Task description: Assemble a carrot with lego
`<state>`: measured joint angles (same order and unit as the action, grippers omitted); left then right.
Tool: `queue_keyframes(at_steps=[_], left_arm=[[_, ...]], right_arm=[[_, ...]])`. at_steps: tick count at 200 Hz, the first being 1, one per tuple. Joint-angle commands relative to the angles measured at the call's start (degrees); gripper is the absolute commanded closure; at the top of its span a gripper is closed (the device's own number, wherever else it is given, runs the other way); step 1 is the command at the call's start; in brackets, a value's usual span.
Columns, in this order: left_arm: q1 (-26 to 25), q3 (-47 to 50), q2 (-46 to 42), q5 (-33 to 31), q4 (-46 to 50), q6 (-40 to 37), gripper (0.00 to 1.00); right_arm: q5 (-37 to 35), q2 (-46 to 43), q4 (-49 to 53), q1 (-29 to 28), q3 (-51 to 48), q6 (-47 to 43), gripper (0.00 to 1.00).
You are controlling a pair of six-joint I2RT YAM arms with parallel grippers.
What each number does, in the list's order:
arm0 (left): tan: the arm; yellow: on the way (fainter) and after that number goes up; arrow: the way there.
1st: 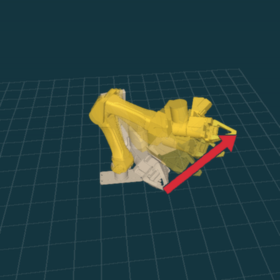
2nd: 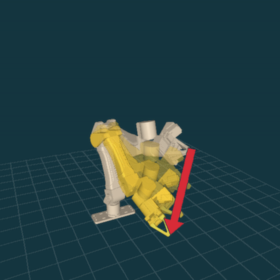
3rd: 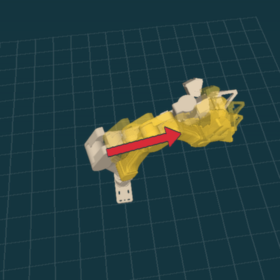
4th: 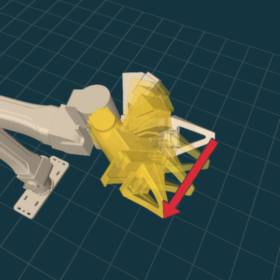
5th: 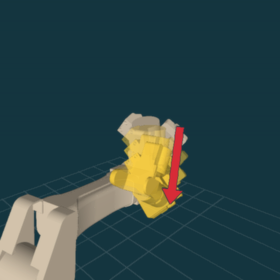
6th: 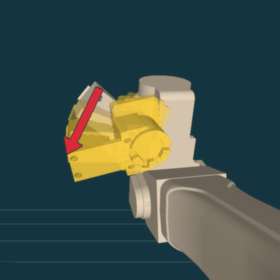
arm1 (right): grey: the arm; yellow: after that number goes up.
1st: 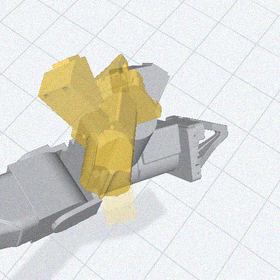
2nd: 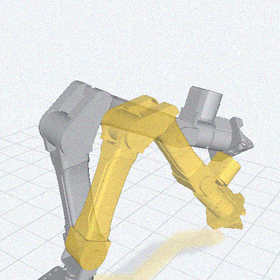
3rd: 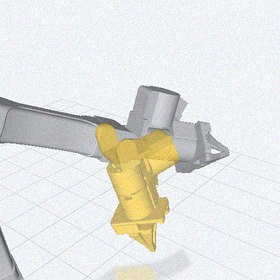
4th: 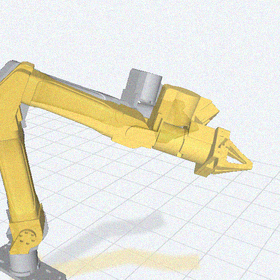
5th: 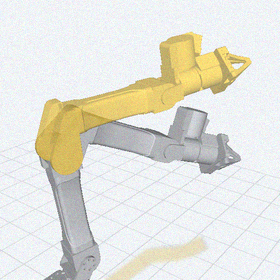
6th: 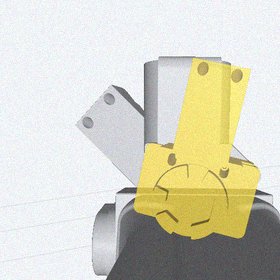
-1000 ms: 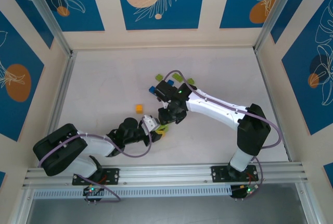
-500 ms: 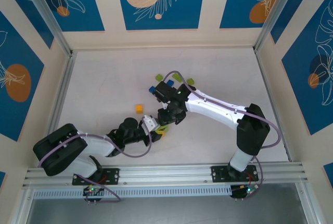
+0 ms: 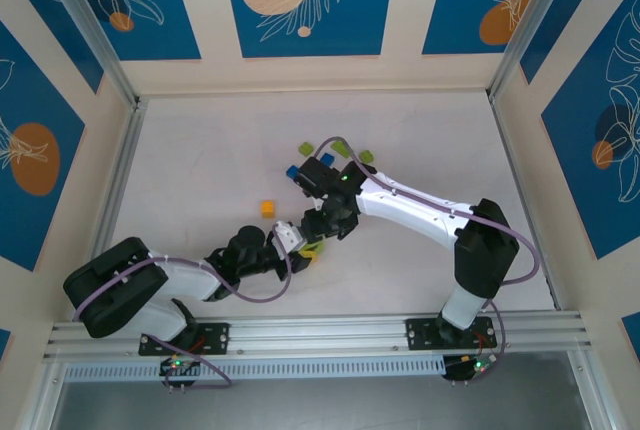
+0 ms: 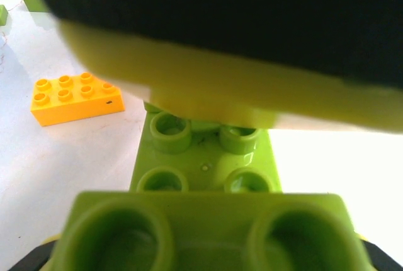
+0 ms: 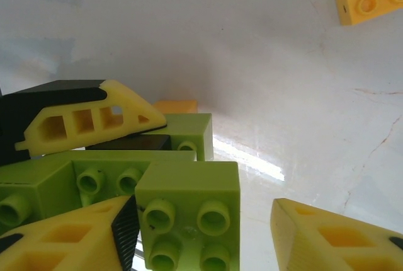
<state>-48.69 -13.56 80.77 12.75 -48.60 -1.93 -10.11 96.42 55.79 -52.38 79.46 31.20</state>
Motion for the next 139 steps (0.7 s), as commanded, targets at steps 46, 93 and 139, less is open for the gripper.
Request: queue_keyframes(at_steps=[46,93,139], left_arm=[[-0.43,-0.68,0.47,-0.86,3.27,0.82,0.41],[-0.40,-0.76,0.30,-0.81,3.33,1.05,0.29],[-0.41,-0.02,-1.18,-1.01,2.76,1.41,0.03]], right_arm=[[8.34,-1.24,-1.65,-1.55,-1.16,-0.22,0.35],[9.21,-1.16,-1.98,-1.60,-0.66,-0.39,0.33],[9.88,-1.46,-2.24,-1.83,-0.15,-0.74,0.29]])
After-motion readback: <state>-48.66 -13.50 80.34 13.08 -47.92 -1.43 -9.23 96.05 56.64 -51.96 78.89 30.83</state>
